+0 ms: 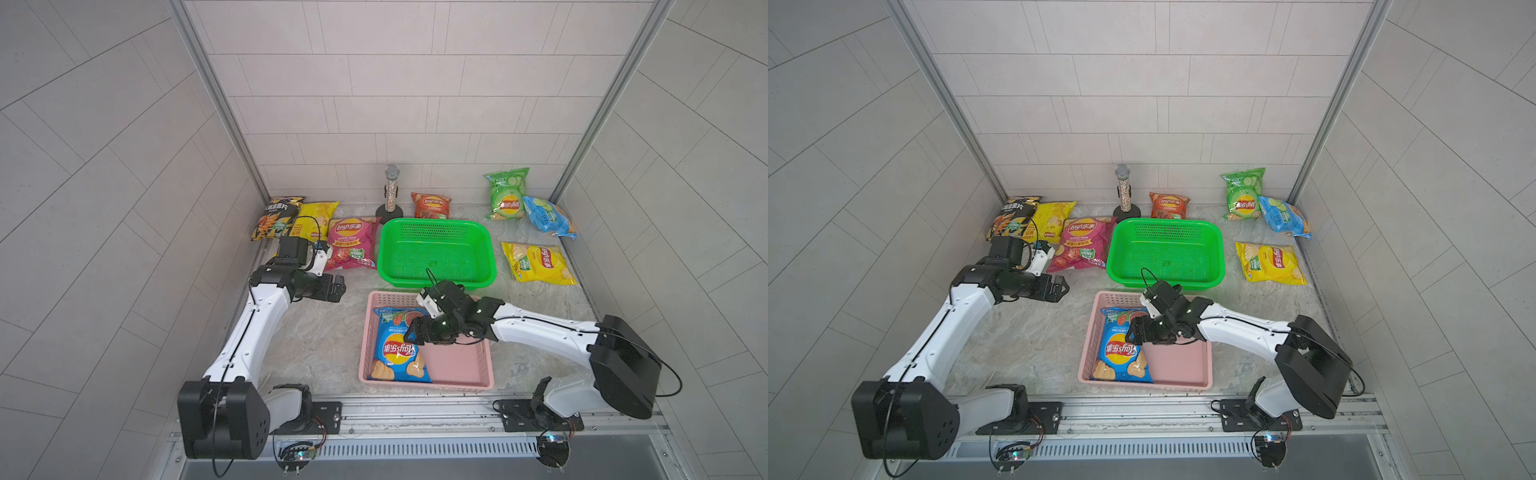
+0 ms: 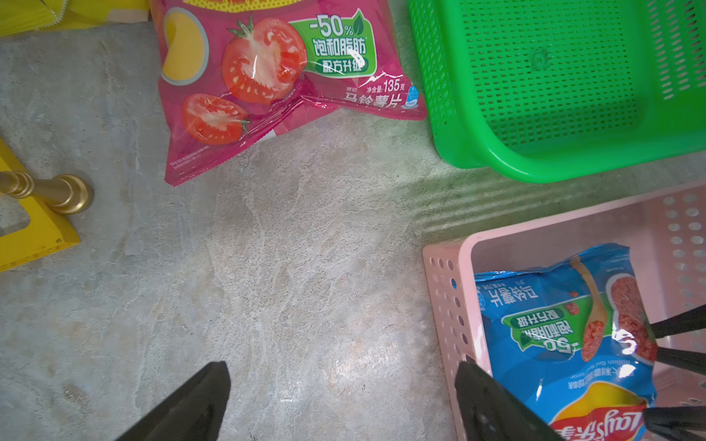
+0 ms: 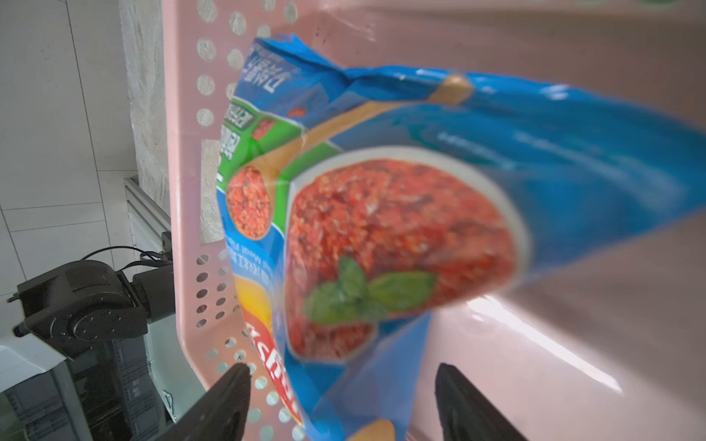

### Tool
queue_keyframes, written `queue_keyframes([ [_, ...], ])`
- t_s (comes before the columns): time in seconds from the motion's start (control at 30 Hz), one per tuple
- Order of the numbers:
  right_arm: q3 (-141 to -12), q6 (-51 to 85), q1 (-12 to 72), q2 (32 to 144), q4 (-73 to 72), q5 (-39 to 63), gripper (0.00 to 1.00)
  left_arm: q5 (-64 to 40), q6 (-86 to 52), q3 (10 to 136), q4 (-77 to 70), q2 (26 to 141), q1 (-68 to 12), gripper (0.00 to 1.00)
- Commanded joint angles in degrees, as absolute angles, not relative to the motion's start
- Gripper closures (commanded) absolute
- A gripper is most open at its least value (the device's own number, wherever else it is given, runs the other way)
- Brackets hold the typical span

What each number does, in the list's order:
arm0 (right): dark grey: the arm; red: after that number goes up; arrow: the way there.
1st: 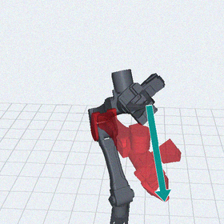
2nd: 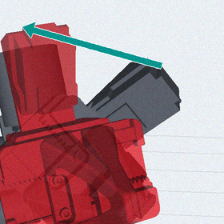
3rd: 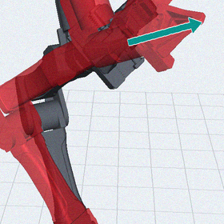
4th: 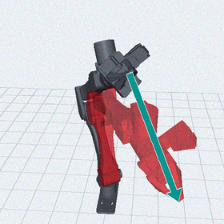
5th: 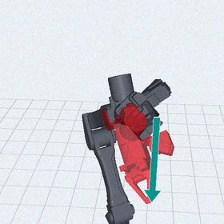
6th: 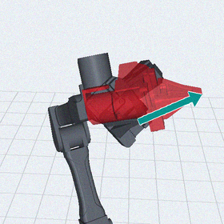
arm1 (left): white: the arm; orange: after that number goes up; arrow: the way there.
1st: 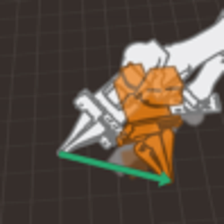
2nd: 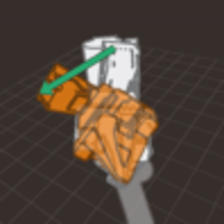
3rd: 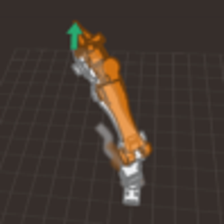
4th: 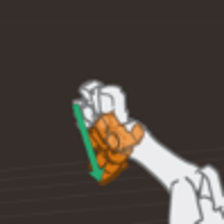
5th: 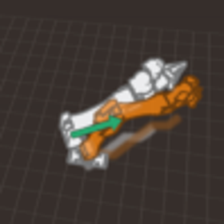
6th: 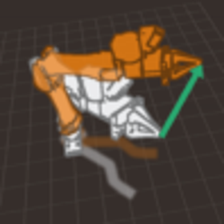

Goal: Put the potato chips into the basket
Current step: Place the potato chip in the basket.

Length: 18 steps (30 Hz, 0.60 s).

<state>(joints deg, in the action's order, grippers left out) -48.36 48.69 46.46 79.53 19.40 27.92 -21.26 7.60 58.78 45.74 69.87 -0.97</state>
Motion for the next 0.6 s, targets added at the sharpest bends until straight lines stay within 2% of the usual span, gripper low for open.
queue_keyframes([
  [0.0,-51.6,44.0,43.7,73.4,30.3,22.1,0.17,-21.9,8.8,58.0,45.9,70.3,-0.6,0.0],
  [0.17,-53.1,41.9,36.8,66.6,35.0,22.9,0.17,-21.6,8.8,58.0,45.9,70.3,-0.6,0.0],
  [0.43,-53.6,40.6,12.3,60.7,37.2,26.9,0.21,-21.5,8.8,58.1,46.0,70.2,-0.6,0.0],
  [0.57,-56.5,34.5,3.3,64.7,41.1,17.7,0.23,-21.6,8.8,58.0,45.9,70.1,-0.6,0.0],
])
